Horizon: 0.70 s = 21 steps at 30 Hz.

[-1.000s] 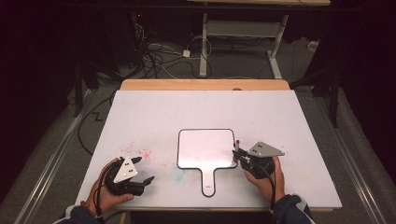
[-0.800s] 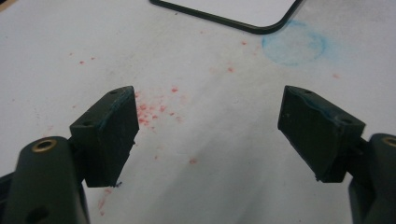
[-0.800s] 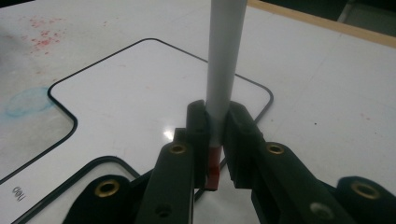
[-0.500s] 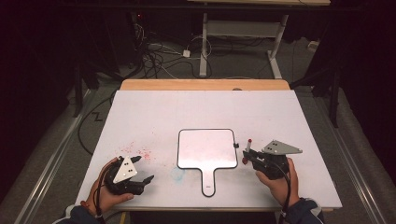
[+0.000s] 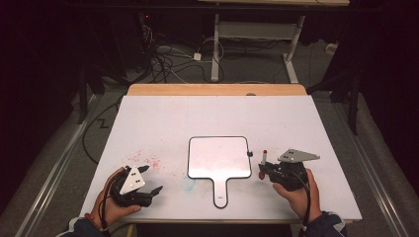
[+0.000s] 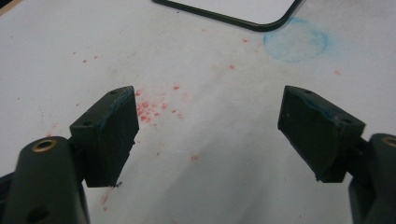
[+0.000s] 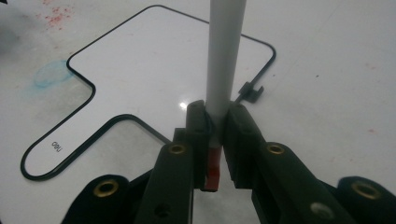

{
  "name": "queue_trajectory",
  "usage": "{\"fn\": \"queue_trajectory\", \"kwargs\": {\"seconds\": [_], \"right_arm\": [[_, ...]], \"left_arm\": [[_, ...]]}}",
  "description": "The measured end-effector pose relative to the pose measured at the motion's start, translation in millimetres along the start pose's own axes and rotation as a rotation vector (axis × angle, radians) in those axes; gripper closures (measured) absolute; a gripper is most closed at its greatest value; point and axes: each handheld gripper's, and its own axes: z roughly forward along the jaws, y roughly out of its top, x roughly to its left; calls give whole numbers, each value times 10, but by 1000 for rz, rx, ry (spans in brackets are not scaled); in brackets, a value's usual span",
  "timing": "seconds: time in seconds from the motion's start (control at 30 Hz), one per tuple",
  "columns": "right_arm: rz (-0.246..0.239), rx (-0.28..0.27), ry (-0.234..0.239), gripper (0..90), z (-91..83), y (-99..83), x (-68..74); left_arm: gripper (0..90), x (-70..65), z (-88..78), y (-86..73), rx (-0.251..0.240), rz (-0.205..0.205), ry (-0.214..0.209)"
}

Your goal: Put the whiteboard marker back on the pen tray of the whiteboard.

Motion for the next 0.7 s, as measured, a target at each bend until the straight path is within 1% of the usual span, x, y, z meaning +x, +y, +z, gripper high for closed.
{"fn": "queue_trajectory", "kwargs": {"seconds": [0.03,0.1,0.17,0.2,0.23,0.33,0.4,0.5,0.53,0.63,0.7], "right_arm": [[3,6,12,815,11,9,-8],[19,43,69,815,57,31,-19],[15,53,56,814,117,55,-23],[8,59,50,814,156,67,-38],[10,57,45,814,193,79,-58],[42,60,34,815,298,106,-138],[68,53,49,815,355,113,-181],[71,54,53,811,421,141,-193],[73,55,44,807,454,151,-191],[79,61,40,793,552,169,-201],[87,65,25,802,626,175,-208]], "left_arm": [[195,-6,-1,-6,7,-7,-7],[195,-18,-13,-19,9,-7,-8],[195,-32,-28,-25,9,-10,-8],[195,-35,-32,-22,7,-11,-8],[195,-36,-31,-17,4,-15,-11],[195,-33,-3,-4,10,-11,-17],[195,-34,14,2,13,-12,-23],[195,-53,25,3,20,-6,-27],[195,-56,24,2,23,-4,-29],[195,-68,23,1,22,-2,-31],[195,-71,27,5,25,4,-33]]}}
